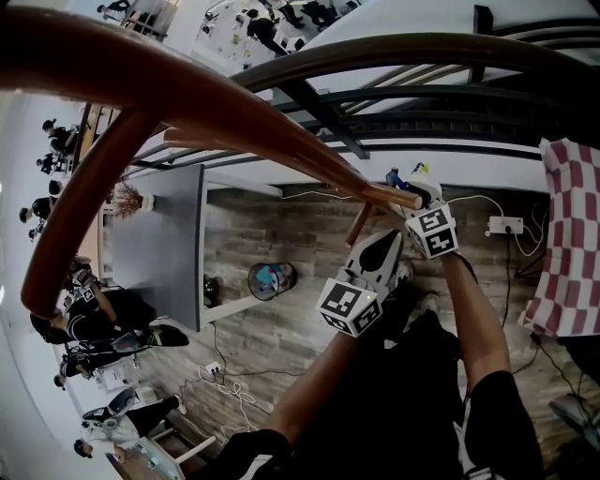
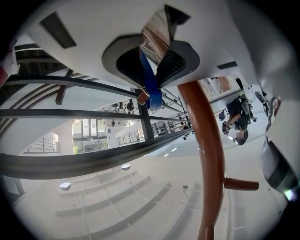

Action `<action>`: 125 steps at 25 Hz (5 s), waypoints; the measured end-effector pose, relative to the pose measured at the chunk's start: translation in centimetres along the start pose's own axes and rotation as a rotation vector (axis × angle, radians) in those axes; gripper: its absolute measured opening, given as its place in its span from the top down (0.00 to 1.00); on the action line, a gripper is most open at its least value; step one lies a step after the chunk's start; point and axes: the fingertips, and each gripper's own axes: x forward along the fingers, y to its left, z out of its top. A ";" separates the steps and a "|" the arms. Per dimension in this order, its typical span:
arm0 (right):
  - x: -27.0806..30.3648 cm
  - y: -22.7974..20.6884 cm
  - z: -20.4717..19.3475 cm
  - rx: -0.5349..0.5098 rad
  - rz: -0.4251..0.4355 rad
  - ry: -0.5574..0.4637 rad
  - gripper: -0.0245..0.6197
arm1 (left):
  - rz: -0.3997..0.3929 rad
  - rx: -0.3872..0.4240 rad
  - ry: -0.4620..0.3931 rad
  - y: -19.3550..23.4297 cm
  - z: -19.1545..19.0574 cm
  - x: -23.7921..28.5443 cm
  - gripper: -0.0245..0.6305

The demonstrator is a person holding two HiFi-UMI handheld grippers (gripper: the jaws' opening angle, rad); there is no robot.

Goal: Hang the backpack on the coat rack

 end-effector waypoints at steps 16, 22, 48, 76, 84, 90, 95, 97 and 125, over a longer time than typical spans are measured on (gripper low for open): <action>0.2 0.4 -3.9 -0.010 -0.001 0.085 0.81 | 0.004 -0.010 0.003 0.2 0.0 -0.4 0.95; 0.3 0.7 -4.7 -0.014 0.010 0.104 0.81 | 0.006 -0.014 0.003 0.2 -0.1 -0.3 0.95; 1.3 2.1 -7.8 -0.017 0.007 0.176 0.81 | 0.011 -0.033 0.003 0.9 -0.2 -1.4 0.95; 2.0 2.0 -8.7 -0.014 -0.037 0.197 0.81 | 0.030 -0.062 0.017 2.4 -1.5 -2.5 0.95; 1.2 2.0 -9.2 -0.034 -0.033 0.190 0.81 | 0.046 -0.068 0.016 2.4 -2.0 -2.7 0.95; -0.1 2.2 -9.2 -0.044 -0.055 0.188 0.81 | 0.056 -0.064 0.008 2.2 -2.2 -3.0 0.95; -1.4 2.0 -8.8 -0.048 -0.093 0.173 0.89 | 0.070 -0.067 0.010 1.9 -2.8 -3.2 0.95; -1.9 2.0 -8.8 -0.045 -0.098 0.170 0.92 | 0.076 -0.070 0.009 1.8 -3.2 -3.3 0.95; -10.5 5.0 -6.1 -0.053 -0.161 0.077 0.94 | 0.148 -0.059 -0.059 -0.1 -4.2 -8.2 0.95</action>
